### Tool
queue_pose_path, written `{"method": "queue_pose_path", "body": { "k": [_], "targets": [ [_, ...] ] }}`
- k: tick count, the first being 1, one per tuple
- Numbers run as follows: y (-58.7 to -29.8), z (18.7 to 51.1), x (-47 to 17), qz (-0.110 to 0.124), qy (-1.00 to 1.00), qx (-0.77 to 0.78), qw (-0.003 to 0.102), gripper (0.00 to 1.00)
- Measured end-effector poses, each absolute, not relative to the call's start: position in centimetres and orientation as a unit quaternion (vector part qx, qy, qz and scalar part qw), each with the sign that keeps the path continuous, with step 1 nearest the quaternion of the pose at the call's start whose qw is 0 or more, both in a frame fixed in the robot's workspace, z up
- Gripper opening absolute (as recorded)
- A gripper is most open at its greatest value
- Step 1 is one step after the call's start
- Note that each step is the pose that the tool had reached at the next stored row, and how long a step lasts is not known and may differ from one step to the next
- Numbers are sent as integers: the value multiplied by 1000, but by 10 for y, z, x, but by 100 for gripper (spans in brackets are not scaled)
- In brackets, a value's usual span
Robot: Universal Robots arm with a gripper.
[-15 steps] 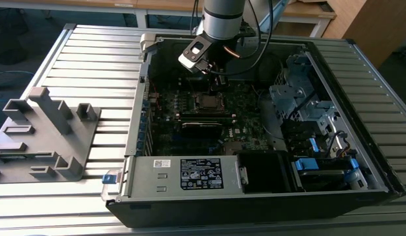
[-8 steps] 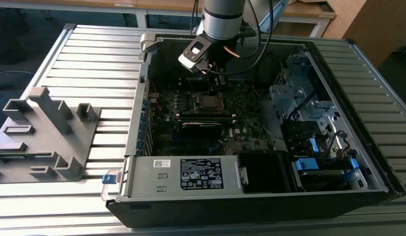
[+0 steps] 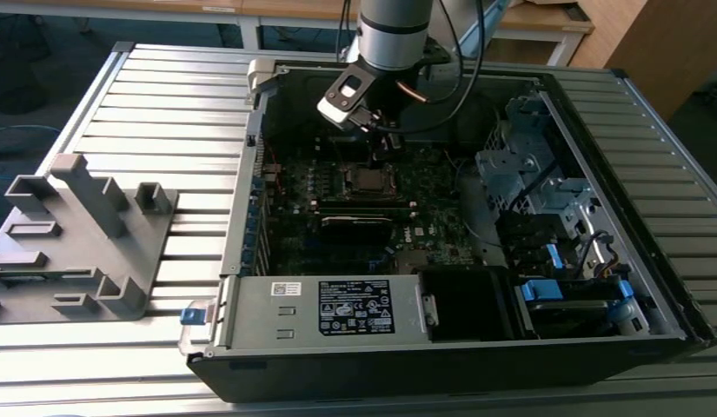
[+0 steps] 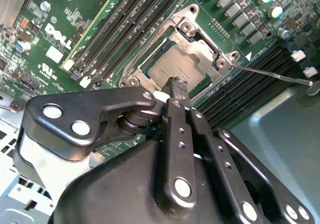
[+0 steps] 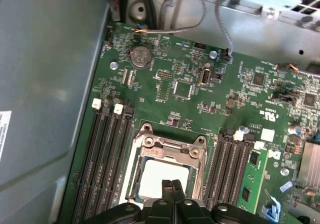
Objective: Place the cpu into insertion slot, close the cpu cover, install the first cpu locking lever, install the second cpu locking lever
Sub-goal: 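Close the cpu cover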
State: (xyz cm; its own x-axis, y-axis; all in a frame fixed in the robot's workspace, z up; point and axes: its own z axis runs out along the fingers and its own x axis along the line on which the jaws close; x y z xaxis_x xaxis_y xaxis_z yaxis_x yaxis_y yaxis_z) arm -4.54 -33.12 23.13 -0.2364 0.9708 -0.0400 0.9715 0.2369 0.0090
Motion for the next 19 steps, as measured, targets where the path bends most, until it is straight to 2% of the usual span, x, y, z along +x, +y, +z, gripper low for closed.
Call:
{"method": "queue_pose_path", "body": {
  "k": [19],
  "targets": [
    [-331,231,-45,-7,833,553,19,10]
  ]
}}
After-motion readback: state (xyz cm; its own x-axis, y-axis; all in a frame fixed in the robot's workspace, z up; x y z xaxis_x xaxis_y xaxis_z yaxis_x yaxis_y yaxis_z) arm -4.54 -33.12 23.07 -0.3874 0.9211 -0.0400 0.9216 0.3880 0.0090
